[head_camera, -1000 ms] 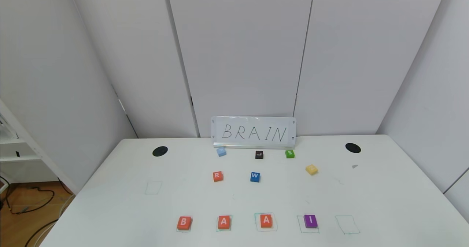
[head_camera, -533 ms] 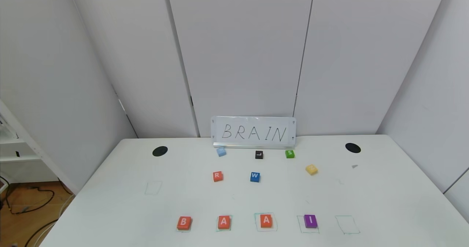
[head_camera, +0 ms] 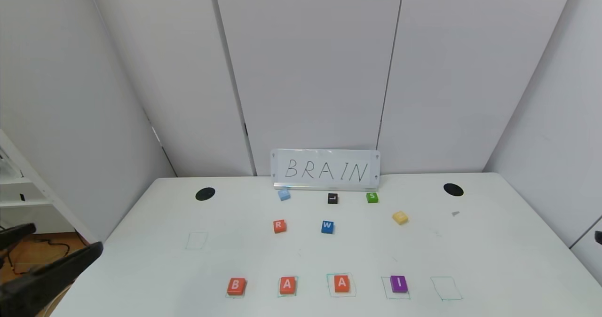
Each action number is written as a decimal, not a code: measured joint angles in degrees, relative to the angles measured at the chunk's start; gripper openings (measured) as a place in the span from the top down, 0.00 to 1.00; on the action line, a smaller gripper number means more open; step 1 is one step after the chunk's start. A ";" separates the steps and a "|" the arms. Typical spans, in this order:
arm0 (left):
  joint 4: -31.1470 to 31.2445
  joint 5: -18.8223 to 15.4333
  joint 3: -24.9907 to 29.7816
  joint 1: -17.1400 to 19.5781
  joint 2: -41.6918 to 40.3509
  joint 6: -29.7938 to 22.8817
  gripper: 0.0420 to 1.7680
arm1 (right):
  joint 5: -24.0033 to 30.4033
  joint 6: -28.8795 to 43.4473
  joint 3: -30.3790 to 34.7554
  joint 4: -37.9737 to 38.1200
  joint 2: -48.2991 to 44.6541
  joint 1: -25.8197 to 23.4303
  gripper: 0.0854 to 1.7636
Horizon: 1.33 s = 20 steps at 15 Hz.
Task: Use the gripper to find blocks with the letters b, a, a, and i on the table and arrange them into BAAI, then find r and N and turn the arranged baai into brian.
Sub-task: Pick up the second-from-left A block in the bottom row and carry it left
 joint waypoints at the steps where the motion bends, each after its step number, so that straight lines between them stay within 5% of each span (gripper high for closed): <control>1: 0.11 0.12 -2.32 0.09 3.88 -0.11 0.03 | 0.00 -0.05 -2.28 1.80 2.91 -0.79 0.03; 5: 2.44 0.72 -11.56 0.67 17.47 -0.73 0.03 | -0.60 -0.05 -12.98 8.96 13.14 -1.88 0.03; 7: 8.33 0.74 -16.57 0.80 22.70 -1.45 0.03 | -0.82 -0.10 -15.21 9.18 16.94 -1.44 0.03; 13: 31.15 0.23 -32.45 -0.74 33.82 -9.46 0.03 | -0.89 -0.07 -16.73 6.41 25.55 1.35 0.03; 20: 39.94 0.96 -40.30 -6.74 44.12 -21.98 0.03 | -0.90 -0.44 -15.52 6.19 27.34 2.47 0.03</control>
